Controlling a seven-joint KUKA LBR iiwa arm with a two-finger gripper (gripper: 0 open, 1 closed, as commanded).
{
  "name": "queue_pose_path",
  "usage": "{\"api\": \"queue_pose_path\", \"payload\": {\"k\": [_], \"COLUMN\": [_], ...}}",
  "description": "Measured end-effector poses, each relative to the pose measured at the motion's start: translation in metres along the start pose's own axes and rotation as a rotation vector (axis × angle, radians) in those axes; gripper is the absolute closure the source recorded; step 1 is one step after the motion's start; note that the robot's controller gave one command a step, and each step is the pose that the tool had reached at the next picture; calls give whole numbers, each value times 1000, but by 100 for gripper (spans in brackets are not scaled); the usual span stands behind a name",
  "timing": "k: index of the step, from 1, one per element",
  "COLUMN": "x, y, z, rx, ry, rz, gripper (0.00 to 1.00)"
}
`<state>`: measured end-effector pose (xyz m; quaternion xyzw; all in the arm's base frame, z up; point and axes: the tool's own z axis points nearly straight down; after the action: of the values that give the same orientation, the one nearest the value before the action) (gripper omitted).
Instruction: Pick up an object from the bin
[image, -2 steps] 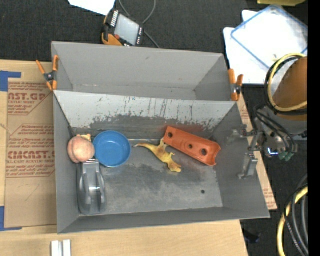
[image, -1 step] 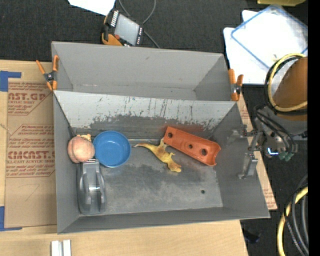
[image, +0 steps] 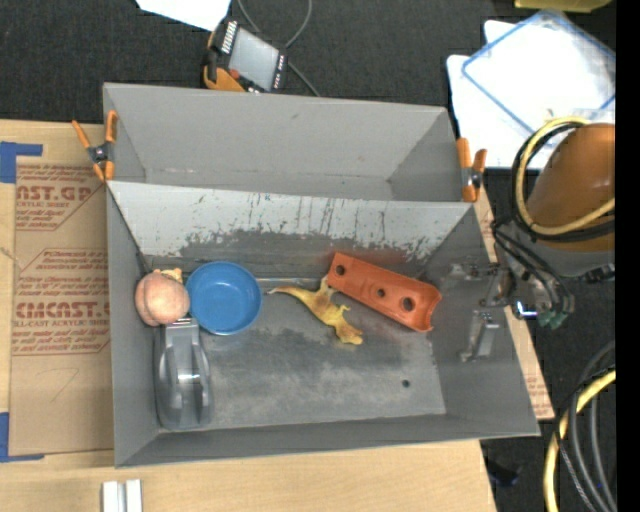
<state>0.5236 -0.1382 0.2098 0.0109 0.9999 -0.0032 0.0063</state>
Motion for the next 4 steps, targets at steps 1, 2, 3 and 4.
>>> {"api": "queue_pose_path", "payload": {"k": [1, 2, 3, 4], "x": [11, -15, -7, -10], "y": [31, 21, -2, 4], "z": [9, 98, 141, 128], "rx": [-4, -8, 0, -1], "ry": [5, 12, -10, -2], "rz": [-108, -180, -220, -226], "gripper": [0, 0, 0, 0]}}
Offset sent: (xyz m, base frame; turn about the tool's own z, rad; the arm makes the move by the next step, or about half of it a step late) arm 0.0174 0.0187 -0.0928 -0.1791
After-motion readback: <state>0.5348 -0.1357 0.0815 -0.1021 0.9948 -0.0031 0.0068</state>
